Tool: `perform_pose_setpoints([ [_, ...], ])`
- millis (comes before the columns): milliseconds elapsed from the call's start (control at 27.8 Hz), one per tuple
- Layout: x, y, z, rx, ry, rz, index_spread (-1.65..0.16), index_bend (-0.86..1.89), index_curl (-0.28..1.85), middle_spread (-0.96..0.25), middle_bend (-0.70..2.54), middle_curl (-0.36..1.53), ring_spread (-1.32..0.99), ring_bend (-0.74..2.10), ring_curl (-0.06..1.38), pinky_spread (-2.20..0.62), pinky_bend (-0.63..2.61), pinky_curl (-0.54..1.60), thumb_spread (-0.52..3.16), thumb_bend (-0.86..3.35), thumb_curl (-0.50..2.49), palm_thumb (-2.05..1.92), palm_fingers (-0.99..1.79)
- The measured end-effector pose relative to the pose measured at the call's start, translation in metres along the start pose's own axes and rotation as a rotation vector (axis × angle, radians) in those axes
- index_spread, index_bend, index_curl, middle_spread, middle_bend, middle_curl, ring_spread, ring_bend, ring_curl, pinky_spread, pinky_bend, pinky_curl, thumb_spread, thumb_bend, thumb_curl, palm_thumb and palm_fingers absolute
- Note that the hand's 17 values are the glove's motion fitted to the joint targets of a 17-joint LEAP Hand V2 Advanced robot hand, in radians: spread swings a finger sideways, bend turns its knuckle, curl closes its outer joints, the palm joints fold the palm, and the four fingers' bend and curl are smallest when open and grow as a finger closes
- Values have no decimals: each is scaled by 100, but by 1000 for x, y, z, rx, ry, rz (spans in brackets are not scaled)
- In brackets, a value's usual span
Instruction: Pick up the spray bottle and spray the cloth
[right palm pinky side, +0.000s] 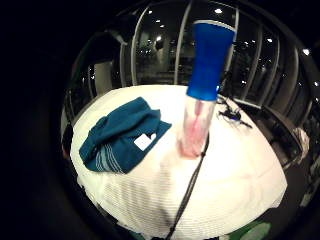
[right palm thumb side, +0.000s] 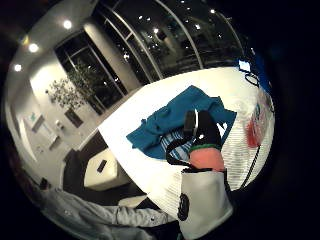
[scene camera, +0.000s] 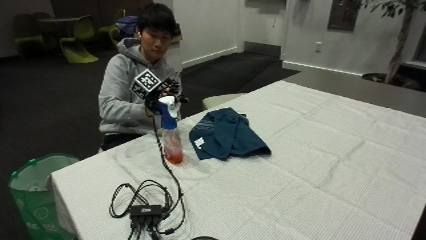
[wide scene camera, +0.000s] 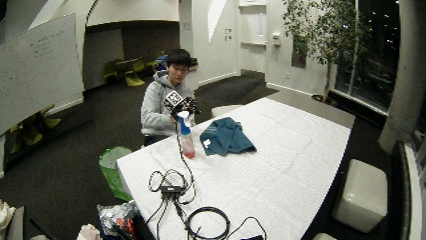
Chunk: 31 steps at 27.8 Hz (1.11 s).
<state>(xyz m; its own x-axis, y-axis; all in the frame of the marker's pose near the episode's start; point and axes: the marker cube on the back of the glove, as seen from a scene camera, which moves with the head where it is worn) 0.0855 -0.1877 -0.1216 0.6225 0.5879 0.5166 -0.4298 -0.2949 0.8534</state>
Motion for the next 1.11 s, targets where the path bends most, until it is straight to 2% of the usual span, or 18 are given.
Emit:
perform_pose_setpoints([
  [323, 30, 1, -10, 7, -43, 181, -30, 10, 19, -4, 25, 38, -1, 42, 34, 15, 47, 36, 101, -2, 52, 87, 36],
  [503, 35, 6, -21, -93, -92, 478, -26, 9, 19, -2, 26, 38, 0, 42, 35, 15, 48, 36, 102, -2, 52, 86, 34],
  [683, 64, -6, -10, 18, -127, 458, -23, 8, 18, 0, 25, 39, 1, 43, 35, 15, 51, 37, 102, -2, 53, 86, 31],
  [826, 75, -9, -7, -100, -183, 542, -21, 8, 17, 2, 25, 39, 2, 45, 36, 16, 52, 37, 101, -2, 53, 86, 30],
  [970, 93, -19, 8, -44, -192, 531, -19, 8, 17, 3, 26, 40, 2, 45, 36, 16, 53, 37, 101, -2, 53, 86, 28],
  [1114, 101, -24, 16, -90, -244, 592, -19, 9, 17, 3, 27, 40, 3, 46, 36, 17, 53, 37, 100, -2, 52, 85, 28],
])
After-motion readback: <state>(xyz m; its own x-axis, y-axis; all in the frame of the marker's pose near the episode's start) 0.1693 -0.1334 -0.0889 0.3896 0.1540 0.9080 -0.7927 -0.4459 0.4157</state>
